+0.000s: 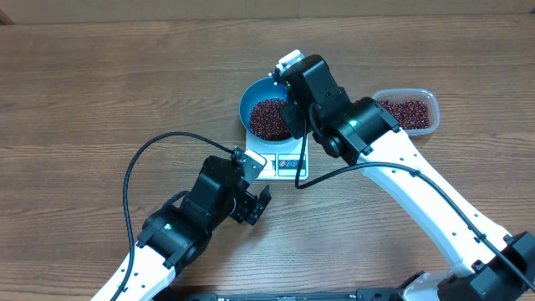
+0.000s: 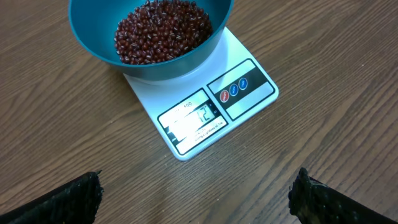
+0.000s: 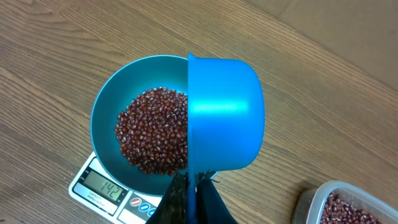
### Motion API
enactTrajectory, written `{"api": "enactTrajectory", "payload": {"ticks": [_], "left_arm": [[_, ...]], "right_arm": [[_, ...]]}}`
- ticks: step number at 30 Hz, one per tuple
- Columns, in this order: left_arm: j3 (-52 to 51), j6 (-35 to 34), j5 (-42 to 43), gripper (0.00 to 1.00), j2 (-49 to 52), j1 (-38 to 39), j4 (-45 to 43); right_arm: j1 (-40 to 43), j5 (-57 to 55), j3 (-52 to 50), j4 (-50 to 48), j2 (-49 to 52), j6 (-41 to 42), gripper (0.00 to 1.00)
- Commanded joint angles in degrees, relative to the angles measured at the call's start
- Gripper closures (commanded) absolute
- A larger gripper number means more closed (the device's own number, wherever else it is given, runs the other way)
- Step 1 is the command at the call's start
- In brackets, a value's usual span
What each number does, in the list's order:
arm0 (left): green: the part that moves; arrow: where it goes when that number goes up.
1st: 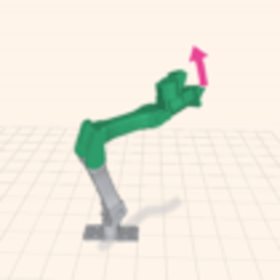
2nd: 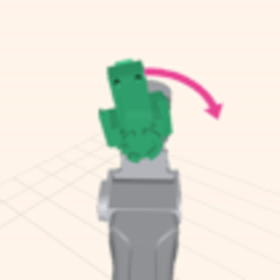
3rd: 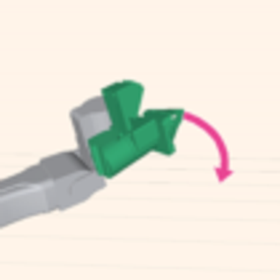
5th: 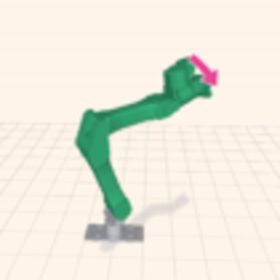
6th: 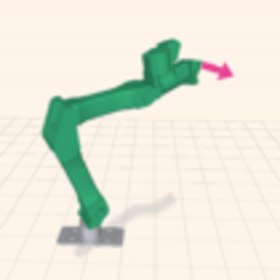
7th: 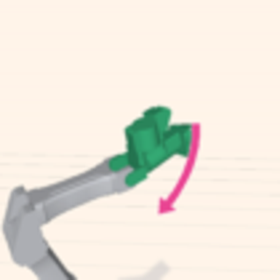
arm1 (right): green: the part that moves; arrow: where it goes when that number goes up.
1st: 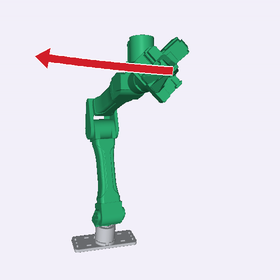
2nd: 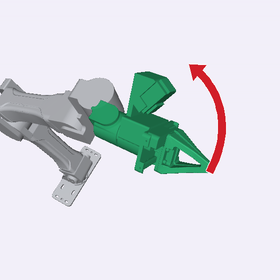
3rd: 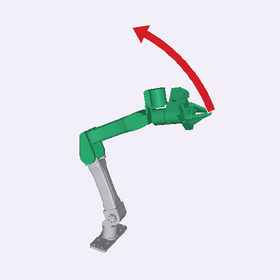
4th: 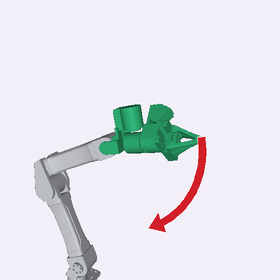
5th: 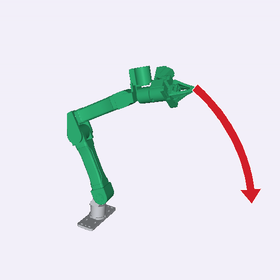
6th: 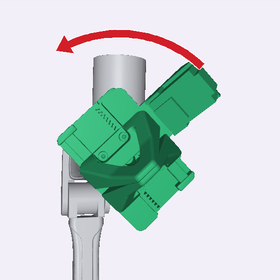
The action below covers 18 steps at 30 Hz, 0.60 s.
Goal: Scoop item into bowl and weigh 150g on scale
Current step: 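Hold the tipped blue scoop over the teal bowl, shaking beans out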
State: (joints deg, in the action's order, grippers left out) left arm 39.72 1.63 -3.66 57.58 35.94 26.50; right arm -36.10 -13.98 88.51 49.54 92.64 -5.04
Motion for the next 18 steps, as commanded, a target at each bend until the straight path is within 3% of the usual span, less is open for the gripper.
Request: {"api": "enactTrajectory", "payload": {"ticks": [1, 12, 18], "left_arm": [[-0.37, -0.37, 0.31, 0.00, -0.70, -0.31, -0.13], [-0.37, -0.35, 0.31, 0.00, -0.70, -0.31, -0.13], [-0.37, -0.35, 0.31, 0.00, -0.70, -0.31, -0.13]], "right_arm": [[0.04, -1.01, 1.25, -0.39, -1.25, -1.33, 0.96], [-2.43, -4.98, 1.25, -1.09, -1.25, -4.39, 0.96], [-0.94, -13.22, 1.25, -2.62, -1.25, 3.50, 0.96]]}}
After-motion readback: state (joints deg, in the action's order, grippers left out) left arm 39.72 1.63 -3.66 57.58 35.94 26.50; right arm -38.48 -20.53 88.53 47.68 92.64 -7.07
